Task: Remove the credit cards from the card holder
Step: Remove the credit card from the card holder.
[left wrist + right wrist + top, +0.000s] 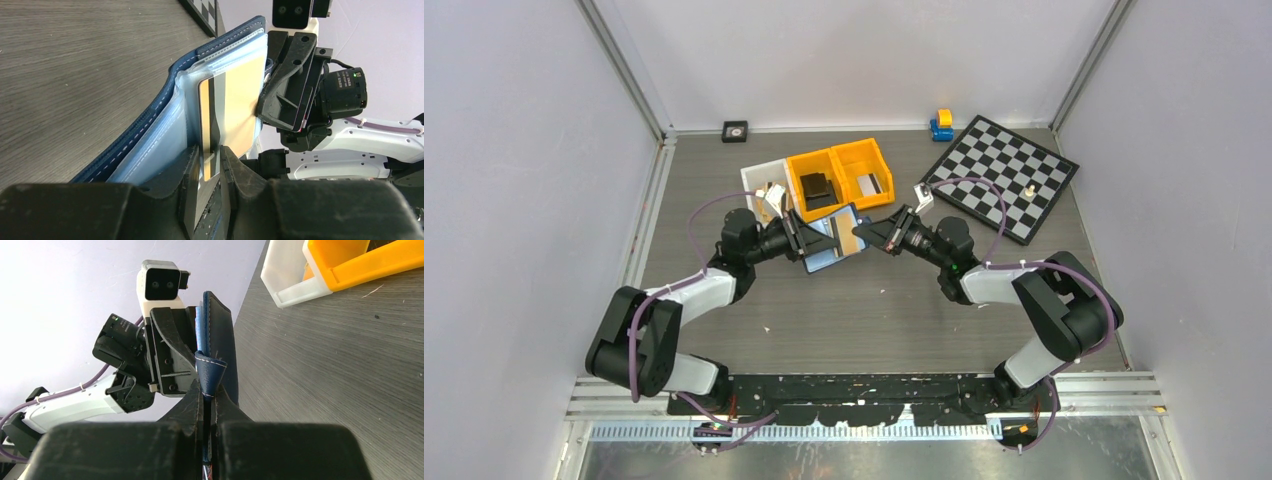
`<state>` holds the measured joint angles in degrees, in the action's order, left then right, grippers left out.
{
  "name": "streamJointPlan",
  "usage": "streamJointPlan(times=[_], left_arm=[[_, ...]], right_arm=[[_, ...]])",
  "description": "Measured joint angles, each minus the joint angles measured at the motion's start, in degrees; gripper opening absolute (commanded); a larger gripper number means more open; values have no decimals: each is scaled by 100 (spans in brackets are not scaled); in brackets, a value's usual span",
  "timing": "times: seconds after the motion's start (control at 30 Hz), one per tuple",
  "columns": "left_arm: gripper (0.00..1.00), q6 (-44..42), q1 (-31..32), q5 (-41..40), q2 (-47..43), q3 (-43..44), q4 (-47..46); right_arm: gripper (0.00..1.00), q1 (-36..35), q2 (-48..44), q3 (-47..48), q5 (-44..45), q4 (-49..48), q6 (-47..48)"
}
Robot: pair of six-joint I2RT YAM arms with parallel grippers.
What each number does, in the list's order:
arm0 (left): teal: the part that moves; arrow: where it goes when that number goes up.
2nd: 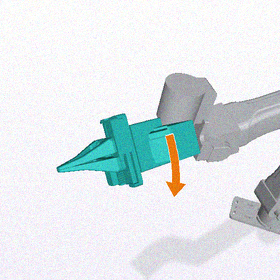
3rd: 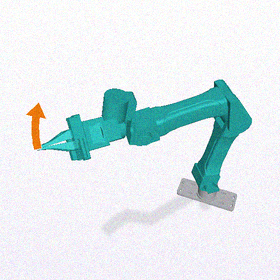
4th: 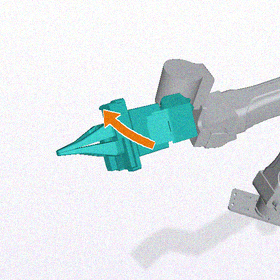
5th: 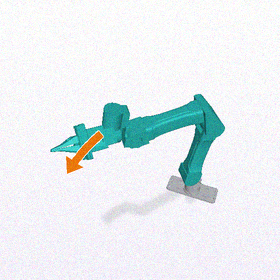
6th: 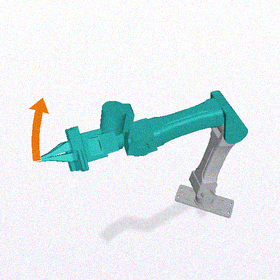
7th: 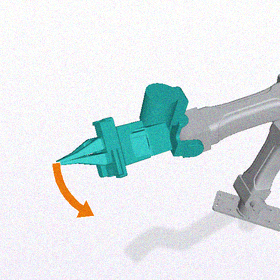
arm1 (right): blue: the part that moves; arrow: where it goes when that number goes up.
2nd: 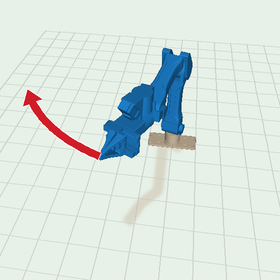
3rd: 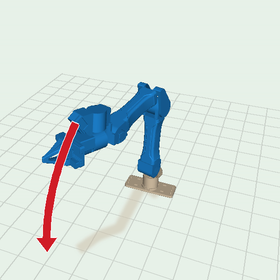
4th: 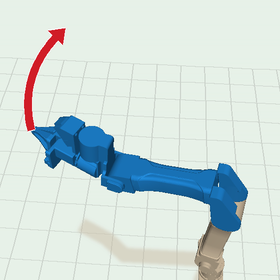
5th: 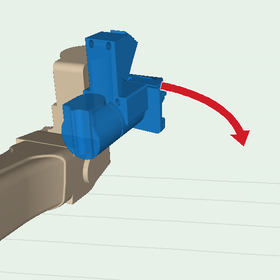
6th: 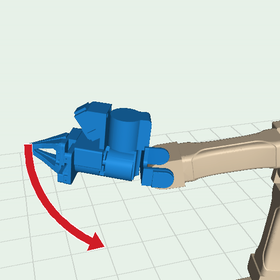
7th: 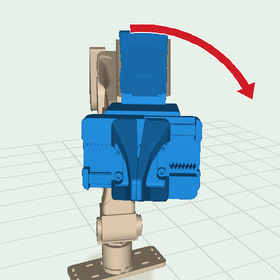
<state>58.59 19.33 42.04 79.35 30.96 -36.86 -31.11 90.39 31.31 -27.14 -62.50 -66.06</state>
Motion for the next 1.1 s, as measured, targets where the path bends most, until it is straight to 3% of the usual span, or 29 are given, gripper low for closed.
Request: streamJointPlan(times=[0.17, 0.87, 1.1], left_arm=[[0, 0, -33, 26, 7, 0, -13], [0, 111, -297, -28, -343, -57, -138], [15, 254, -297, 11, -245, -68, -376]], right_arm=[[1, -13, 2, 9, -2, -55, -15], [0, 549, 468, -15, -262, -1060, -1003], [1, 564, 468, -15, -286, -1189, -1073]])
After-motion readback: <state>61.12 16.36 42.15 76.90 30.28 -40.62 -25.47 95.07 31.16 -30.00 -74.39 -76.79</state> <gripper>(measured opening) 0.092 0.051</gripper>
